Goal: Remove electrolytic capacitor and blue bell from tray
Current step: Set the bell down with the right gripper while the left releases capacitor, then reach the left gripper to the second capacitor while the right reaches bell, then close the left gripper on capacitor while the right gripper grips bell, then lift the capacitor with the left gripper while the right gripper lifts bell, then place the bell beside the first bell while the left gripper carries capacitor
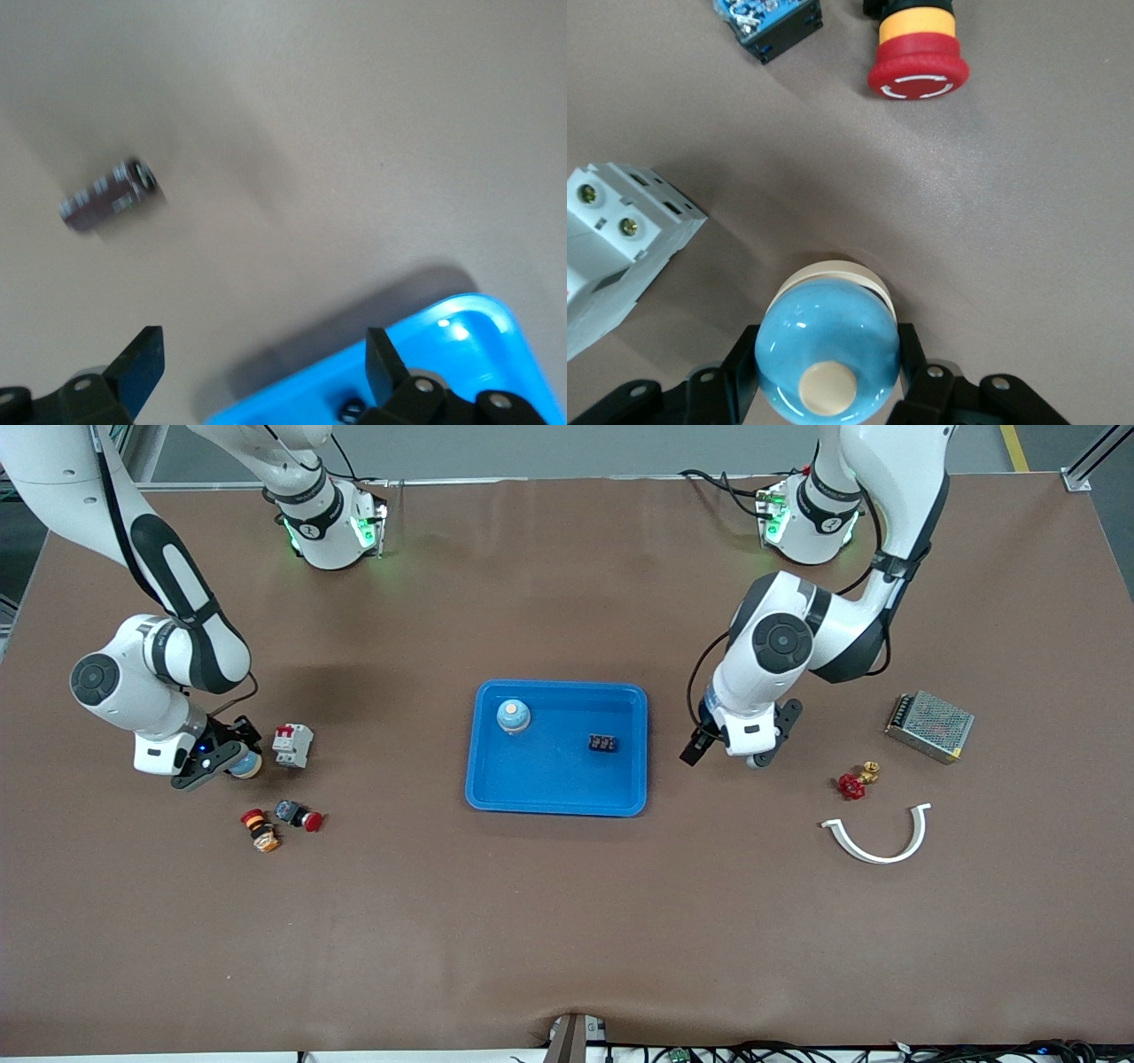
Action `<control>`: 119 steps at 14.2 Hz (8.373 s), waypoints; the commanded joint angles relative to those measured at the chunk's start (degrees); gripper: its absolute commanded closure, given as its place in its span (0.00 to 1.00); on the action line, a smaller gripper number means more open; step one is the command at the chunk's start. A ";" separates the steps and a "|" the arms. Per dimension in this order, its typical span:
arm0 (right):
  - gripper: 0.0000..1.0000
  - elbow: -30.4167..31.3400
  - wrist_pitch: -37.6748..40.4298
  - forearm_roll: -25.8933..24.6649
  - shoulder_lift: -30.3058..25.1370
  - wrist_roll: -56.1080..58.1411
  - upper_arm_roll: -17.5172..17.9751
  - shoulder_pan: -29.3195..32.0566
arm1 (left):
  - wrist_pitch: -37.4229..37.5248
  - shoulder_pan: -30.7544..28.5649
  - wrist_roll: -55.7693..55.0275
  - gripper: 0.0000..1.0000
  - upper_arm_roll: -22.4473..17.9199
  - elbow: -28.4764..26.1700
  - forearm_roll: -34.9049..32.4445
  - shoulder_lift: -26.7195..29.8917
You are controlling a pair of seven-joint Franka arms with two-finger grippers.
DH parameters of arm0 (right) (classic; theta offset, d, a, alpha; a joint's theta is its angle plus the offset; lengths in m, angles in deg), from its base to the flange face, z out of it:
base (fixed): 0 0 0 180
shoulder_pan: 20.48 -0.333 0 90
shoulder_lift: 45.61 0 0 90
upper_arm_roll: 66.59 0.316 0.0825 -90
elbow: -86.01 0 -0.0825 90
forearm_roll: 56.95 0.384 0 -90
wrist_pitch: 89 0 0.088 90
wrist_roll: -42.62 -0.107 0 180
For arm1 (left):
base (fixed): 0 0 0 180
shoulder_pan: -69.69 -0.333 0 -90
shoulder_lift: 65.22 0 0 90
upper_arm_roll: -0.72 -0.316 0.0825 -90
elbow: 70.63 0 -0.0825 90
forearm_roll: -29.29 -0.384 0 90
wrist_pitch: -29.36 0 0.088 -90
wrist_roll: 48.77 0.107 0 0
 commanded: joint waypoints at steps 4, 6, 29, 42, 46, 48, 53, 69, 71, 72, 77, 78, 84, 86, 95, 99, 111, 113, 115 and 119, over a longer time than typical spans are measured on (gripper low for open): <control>0.00 0.84 -0.26 -0.10 -1.18 1.73 1.41 2.87 | -4.05 2.80 -17.79 0.00 -0.15 3.45 0.25 -3.63; 0.00 0.75 1.84 -0.02 -2.58 1.47 1.41 2.78 | -4.68 4.20 -20.52 0.00 -0.32 3.62 0.25 -4.41; 0.00 -34.23 50.30 9.21 -10.33 -76.20 1.49 -34.55 | -12.85 13.08 -38.99 0.00 -0.50 3.80 -5.38 -10.83; 0.00 -18.77 20.25 8.77 -2.33 -95.92 1.41 -50.83 | -13.56 15.90 -39.43 0.00 -3.14 11.53 -7.74 -18.48; 0.00 -18.06 16.98 8.69 0.75 -95.92 1.32 -52.33 | -13.55 15.90 -39.69 0.00 -3.14 11.53 -8.36 -18.57; 0.00 -18.06 16.62 7.12 1.89 -95.92 1.32 -52.33 | -13.55 15.90 -39.69 0.00 -3.14 11.62 -8.36 -18.74; 0.00 -18.06 13.64 6.14 5.05 -95.92 1.32 -52.33 | -13.55 16.60 -39.78 0.00 -3.14 11.62 -8.36 -18.74; 0.00 -17.97 9.07 6.05 9.80 -95.92 1.14 -53.56 | -13.47 16.51 -39.16 1.00 -2.96 11.62 -10.74 -18.57; 0.00 -17.62 8.89 6.05 9.89 -95.92 1.14 -53.56 | -13.03 16.51 -38.99 1.00 -2.96 11.71 -10.74 -17.96; 0.00 -17.62 8.89 5.79 9.89 -95.92 1.06 -53.56 | -12.16 16.43 -38.55 1.00 -2.96 11.80 -10.74 -17.52; 0.00 -16.56 7.31 4.91 9.98 -95.92 1.05 -53.47 | 0.57 15.46 -25.14 1.00 -2.35 13.12 -10.30 -13.31; 0.00 -16.56 7.31 4.91 9.89 -95.92 1.05 -53.47 | 2.68 15.37 -20.92 1.00 -2.26 12.94 -10.21 -12.42; 0.22 -16.65 7.22 4.91 9.89 -95.92 1.05 -53.21 | 6.66 15.28 11.50 1.00 -2.35 4.08 -10.65 -4.96; 0.37 -16.74 7.22 4.99 9.98 -95.92 1.14 -52.95 | 6.48 12.75 21.17 1.00 -2.35 1.70 -10.82 -2.85; 0.57 -17.09 8.36 4.99 9.46 -95.83 1.14 -52.86 | -0.97 2.64 54.24 1.00 -2.35 -7.62 -11.09 2.09; 0.57 -17.70 10.64 5.08 8.05 -95.13 1.14 -52.68 | -2.39 -1.50 62.42 1.00 -2.35 -7.63 -11.09 1.65; 0.57 -19.73 29.80 5.08 -1.53 -62.82 1.05 -33.89 | -10.47 -5.37 68.06 1.00 -2.70 -5.61 -12.66 -5.82; 0.56 -19.55 29.81 5.08 -1.54 -55.35 1.05 -29.67 | -10.48 -5.55 68.06 1.00 -2.70 -4.82 -14.07 -7.22; 0.56 -19.02 29.54 5.08 -1.36 -48.75 1.05 -26.41 | -10.48 -5.64 68.06 1.00 -2.87 -4.29 -14.16 -7.75; 0.56 -17.79 27.53 3.51 -1.01 -42.66 0.97 -23.51 | -11.71 -6.42 68.06 1.00 -2.96 -4.29 -14.16 -8.72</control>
